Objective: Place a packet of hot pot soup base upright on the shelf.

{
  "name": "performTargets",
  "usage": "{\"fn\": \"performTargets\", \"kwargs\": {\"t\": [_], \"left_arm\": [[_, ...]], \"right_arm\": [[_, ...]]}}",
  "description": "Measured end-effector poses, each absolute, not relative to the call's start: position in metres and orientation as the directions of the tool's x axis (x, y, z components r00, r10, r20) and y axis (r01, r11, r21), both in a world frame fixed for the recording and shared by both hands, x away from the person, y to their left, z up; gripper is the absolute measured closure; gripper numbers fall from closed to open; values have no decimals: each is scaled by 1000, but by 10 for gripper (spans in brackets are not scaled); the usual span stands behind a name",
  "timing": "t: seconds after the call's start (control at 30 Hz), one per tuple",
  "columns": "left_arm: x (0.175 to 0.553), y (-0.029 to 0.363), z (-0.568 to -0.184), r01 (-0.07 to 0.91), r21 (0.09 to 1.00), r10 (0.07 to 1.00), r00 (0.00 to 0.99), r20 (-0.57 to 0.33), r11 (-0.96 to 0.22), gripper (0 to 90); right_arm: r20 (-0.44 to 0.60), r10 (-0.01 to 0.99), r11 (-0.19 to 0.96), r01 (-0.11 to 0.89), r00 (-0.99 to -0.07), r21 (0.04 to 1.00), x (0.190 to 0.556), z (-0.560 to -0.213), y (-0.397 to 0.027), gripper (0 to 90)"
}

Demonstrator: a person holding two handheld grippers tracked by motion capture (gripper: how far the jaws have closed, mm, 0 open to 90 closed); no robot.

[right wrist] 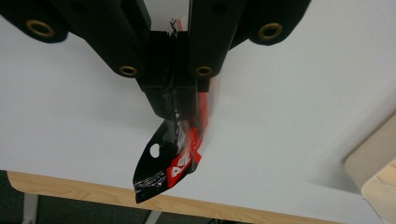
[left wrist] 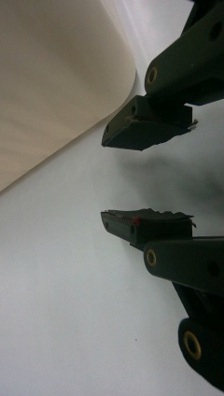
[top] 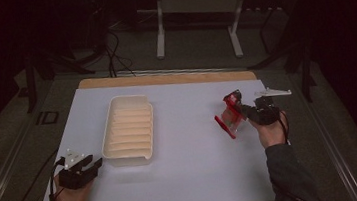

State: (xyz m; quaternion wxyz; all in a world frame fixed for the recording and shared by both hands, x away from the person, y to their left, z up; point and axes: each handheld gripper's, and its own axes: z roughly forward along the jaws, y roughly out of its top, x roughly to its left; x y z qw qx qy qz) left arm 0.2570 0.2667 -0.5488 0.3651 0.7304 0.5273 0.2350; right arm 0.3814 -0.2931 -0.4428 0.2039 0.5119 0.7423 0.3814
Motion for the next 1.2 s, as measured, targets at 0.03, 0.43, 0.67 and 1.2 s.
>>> {"fn": "performTargets", "kwargs": {"t": [0.03,0.43,0.67,1.2], "left_arm": [[257,267,-549,599,781,942,334,-42,-177,580],[257,267,-549,603,779,943,330,-44,-175,572],[257,268,-549,603,779,943,328,-49,-169,567],[258,268,-549,605,778,943,328,-54,-166,573]], "right_arm": [[89,914,185,604,-395,775,381,-443,-293,885],[94,901,200,600,-423,775,383,-439,-289,886],[86,886,226,586,-456,778,382,-435,-283,887],[102,851,249,566,-515,786,383,-423,-276,887]]}}
